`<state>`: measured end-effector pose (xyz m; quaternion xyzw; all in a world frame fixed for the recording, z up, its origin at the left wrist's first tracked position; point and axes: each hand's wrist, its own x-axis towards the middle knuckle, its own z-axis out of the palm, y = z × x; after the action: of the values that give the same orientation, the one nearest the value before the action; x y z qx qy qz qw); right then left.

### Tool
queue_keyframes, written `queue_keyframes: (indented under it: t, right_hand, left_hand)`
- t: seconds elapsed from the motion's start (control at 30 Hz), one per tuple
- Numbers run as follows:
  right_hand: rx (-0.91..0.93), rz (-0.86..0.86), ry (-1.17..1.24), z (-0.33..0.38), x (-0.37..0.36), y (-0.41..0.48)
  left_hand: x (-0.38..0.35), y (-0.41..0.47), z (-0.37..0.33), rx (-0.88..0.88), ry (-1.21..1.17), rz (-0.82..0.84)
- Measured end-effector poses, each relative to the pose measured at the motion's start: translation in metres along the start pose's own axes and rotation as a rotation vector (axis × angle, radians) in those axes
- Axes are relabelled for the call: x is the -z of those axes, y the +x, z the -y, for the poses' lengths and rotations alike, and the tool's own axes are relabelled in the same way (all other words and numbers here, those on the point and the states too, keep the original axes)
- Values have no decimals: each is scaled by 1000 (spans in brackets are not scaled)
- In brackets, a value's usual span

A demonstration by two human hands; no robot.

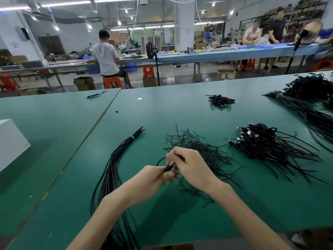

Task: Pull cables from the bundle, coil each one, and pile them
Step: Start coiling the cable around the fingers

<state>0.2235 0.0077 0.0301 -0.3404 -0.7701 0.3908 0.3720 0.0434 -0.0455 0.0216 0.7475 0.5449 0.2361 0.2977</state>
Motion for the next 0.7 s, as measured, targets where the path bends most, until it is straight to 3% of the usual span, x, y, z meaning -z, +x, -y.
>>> queue_keyframes:
  t: [0.07,0.2,0.3,0.43,0.53,0.7]
  right_hand:
    - [-14,35,116,8,1,-1]
    - [-19,73,228,22,4,0]
    - [-20,70,282,27,5,-2]
    - [-109,146,613,32,5,-9]
    - [-126,97,636,32,5,-6]
    - [-128,31,547,28,-4,-4]
  left_hand:
    - [-6,0,-3,-26,-169,-24]
    - [-18,-3,-10,-104,-743,38]
    - [-20,-4,-16,-194,-909,39]
    - [-16,-6,-26,-214,-1023,32]
    - [-12,-10,-35,-197,-1177,-34]
    - [3,-11,-50,-199,-1591,2]
